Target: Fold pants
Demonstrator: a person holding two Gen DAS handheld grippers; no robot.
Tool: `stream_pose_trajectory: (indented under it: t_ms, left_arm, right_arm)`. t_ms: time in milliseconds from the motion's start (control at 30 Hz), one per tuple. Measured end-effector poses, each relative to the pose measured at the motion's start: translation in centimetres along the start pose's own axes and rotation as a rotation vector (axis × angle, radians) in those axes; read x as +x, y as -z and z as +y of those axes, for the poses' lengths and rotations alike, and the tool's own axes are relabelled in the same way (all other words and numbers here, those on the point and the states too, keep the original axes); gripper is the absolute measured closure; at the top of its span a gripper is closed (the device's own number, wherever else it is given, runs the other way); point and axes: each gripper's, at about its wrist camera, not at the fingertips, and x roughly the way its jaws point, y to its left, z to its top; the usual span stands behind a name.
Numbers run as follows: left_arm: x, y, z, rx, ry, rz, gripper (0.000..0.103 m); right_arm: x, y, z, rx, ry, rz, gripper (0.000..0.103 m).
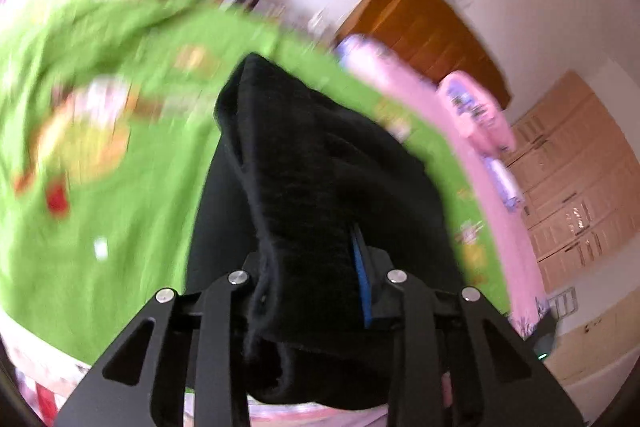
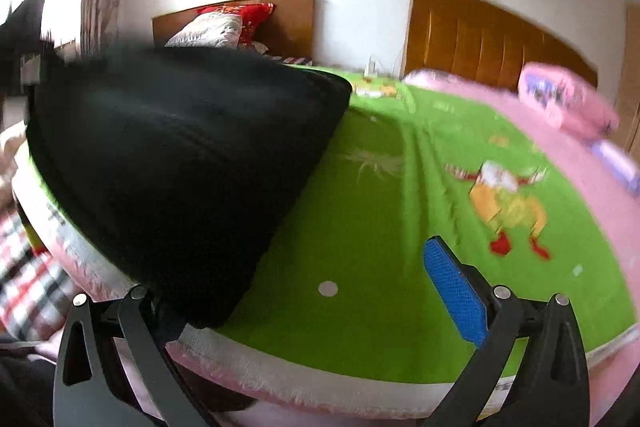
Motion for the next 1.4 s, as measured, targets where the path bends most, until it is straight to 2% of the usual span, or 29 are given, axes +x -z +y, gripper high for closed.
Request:
stream_pose_trajectory:
  t_ms: [67, 133, 200, 333, 433, 500, 567, 600, 633, 667, 700, 733, 800, 867, 900, 1000, 1033, 1067, 1133, 1267, 1400]
  left_arm:
    - [0.1, 0.7, 1.2, -0.03, 0.063, -0.029, 0.071]
    - [-0.4, 0.6, 1.3, -0.042, 0.074, -0.036, 0.071]
    - [-0.2, 0.6, 0.8, -0.025, 0.043, -0.042, 0.071]
    - [-0.3, 0.9, 0.7, -0.029, 0.032, -0.058, 0.071]
    - [-0.4, 1.0, -0.2, -0.003, -0.019, -0.07, 0.07]
    - [-0.5, 1.2, -0.8, 0.004, -0.054, -0.075, 0.06]
    - [-1.5, 1.4, -1.4, 0.013, -0.115, -0.092, 0.05]
    - [-2.3, 1.5, -1.9, 0.03, -0.177, -0.114, 0.035]
    - [-3.7, 1.7, -3.0, 0.064, -0.307, -0.178, 0.027]
    - [-4.8, 2.0, -3.9, 0.098, -0.396, -0.24, 0.022]
    - [-5.8, 2.2, -5.2, 0.143, -0.445, -0.294, 0.021]
    - [-6.7, 2.5, -6.8, 0.203, -0.431, -0.322, 0.021]
    - [-6.8, 2.9, -9.1, 0.279, -0.338, -0.318, 0.015]
    - [-5.4, 3.4, -11.5, 0.374, -0.256, -0.277, 0.012]
    - [-4.4, 3.7, -12.2, 0.403, -0.247, -0.257, 0.012]
    - [-0.9, 4.2, -13.0, 0.448, -0.265, -0.192, 0.012]
    - [0.0, 4.5, -12.8, 0.454, -0.285, -0.173, 0.012]
    - [1.1, 4.8, -12.1, 0.464, -0.336, -0.157, 0.012]
    - [1.8, 5.6, -11.2, 0.497, -0.387, -0.154, 0.012]
    - [1.2, 6.8, -10.4, 0.536, -0.348, -0.194, 0.012]
    - [1.6, 6.6, -10.5, 0.531, -0.363, -0.208, 0.012]
  right_arm:
    - [0.0, 0.0, 0.0, -0.008, 0.005, 0.0, 0.004]
    - [0.0, -0.1, 0.1, -0.013, 0.007, 0.003, 0.004]
    - [0.3, -0.2, -0.1, -0.008, 0.001, 0.006, 0.004]
    - [0.2, -0.1, -0.2, 0.015, -0.028, 0.014, 0.004]
    - [0.4, -0.1, -0.6, 0.039, -0.063, 0.029, 0.004]
    - [0.3, -0.2, -0.8, 0.039, -0.095, 0.049, 0.004]
    - [-0.3, -0.3, -0.6, 0.009, -0.143, 0.072, 0.004]
    - [-1.0, -0.3, -0.5, -0.02, -0.162, 0.074, 0.004]
    - [-1.9, -0.4, -0.5, -0.051, -0.213, 0.069, 0.004]
    - [-2.7, -0.5, -0.5, -0.061, -0.256, 0.052, 0.004]
    - [-3.8, -0.7, -0.6, -0.062, -0.301, 0.018, 0.004]
    - [-4.8, -1.4, -0.8, -0.052, -0.349, -0.023, 0.004]
    - [-5.4, -2.5, -0.8, -0.035, -0.391, -0.064, 0.004]
    - [-4.8, -3.9, -0.1, -0.037, -0.382, -0.087, 0.004]
    - [-4.2, -4.5, 0.5, -0.046, -0.358, -0.086, 0.004]
    - [-1.7, -5.4, 2.3, -0.055, -0.274, -0.054, 0.004]
    - [-1.0, -5.4, 2.6, -0.061, -0.268, -0.038, 0.004]
    - [-0.3, -5.0, 3.2, -0.078, -0.269, -0.015, 0.004]
    - [0.2, -4.3, 3.5, -0.083, -0.289, -0.001, 0.004]
    - [1.5, -2.9, 2.9, -0.023, -0.359, 0.075, 0.004]
    - [1.8, -2.5, 2.9, -0.002, -0.364, 0.078, 0.004]
